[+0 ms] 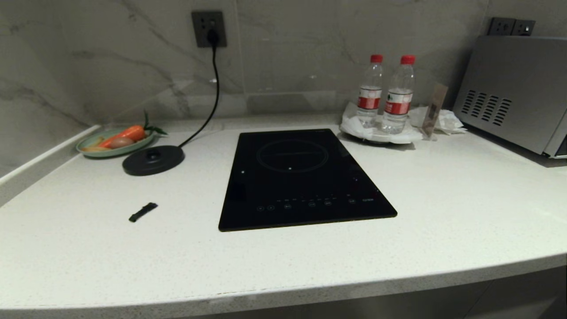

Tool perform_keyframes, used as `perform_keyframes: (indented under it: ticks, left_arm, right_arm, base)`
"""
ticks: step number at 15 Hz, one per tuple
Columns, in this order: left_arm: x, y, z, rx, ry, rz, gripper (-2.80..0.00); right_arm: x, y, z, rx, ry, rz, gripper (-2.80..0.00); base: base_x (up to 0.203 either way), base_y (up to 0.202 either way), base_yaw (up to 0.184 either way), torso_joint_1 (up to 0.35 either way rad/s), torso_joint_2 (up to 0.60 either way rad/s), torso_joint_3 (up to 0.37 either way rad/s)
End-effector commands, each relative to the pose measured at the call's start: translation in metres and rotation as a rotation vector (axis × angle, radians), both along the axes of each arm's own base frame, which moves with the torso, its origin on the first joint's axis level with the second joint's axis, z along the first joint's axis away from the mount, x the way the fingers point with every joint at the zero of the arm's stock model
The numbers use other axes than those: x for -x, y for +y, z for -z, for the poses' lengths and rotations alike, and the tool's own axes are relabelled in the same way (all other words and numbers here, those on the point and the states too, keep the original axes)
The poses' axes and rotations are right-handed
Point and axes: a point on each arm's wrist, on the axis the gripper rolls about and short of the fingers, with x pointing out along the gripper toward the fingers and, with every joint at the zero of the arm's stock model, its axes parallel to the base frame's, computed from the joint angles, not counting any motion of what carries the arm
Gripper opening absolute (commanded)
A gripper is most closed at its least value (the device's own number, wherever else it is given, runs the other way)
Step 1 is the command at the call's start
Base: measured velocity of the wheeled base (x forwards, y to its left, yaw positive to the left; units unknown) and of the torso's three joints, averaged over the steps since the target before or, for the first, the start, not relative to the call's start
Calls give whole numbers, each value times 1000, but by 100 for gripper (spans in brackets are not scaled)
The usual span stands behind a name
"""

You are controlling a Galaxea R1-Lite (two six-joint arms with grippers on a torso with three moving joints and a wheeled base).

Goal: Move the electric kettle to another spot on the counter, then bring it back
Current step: Grab the kettle

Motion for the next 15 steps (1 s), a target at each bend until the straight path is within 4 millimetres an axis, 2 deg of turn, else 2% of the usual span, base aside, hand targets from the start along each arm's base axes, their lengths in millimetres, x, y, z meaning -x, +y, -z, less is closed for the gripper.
perform_keyframes:
  ticks: [1,15]
  left_arm:
    - [0,0,0,0,1,0,-280]
    - [0,0,0,1,1,-1,-280]
  right_arm:
    - [0,0,0,1,0,-1,-280]
    - [0,0,0,-1,1,-1,-280]
  base:
    - [0,0,0,0,0,0]
    - [0,0,0,0,0,0]
